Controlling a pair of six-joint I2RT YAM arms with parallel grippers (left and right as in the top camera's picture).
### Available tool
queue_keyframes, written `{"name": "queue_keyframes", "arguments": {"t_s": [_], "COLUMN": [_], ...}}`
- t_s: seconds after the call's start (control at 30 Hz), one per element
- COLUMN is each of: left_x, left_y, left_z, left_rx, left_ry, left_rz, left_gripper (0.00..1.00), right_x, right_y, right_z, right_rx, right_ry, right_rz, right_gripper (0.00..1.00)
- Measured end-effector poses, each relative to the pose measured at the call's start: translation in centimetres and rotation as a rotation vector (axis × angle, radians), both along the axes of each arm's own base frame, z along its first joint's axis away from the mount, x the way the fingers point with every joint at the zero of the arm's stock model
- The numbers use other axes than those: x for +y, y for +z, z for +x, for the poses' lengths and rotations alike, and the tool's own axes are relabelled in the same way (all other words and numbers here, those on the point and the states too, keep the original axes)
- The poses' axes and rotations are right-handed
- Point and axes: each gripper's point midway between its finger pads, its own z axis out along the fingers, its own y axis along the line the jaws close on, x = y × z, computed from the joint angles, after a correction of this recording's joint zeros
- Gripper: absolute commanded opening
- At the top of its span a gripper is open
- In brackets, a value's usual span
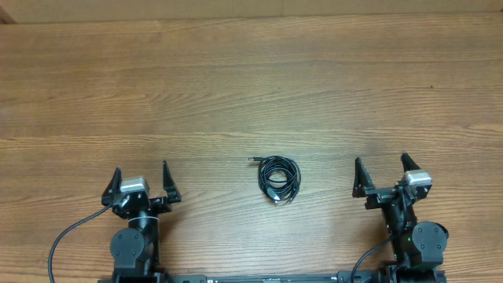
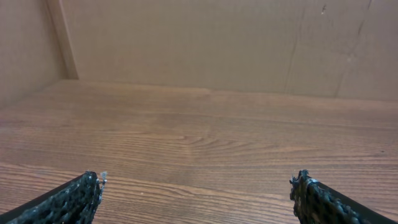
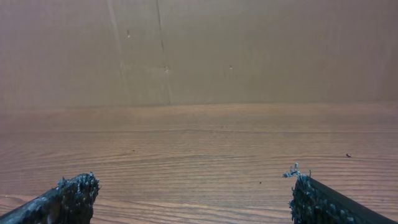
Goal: Untangle cables
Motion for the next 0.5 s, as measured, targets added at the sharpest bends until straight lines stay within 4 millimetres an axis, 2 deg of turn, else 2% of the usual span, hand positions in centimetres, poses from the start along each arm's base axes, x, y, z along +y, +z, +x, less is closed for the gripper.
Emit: {"name": "queue_keyframes", "arguments": {"t_s": [0.5], "left_x": [0.00], "left_y": [0.02], "left_z": [0.00], "left_rx": [0.000], "left_ry": [0.000], "left_rz": [0.000], "left_gripper": [1.00], "right_x": [0.00], "right_y": [0.00], "right_z": [0.00], "right_rx": [0.000], "right_ry": [0.000], "right_rz": [-0.001], "right_gripper": [1.00]}}
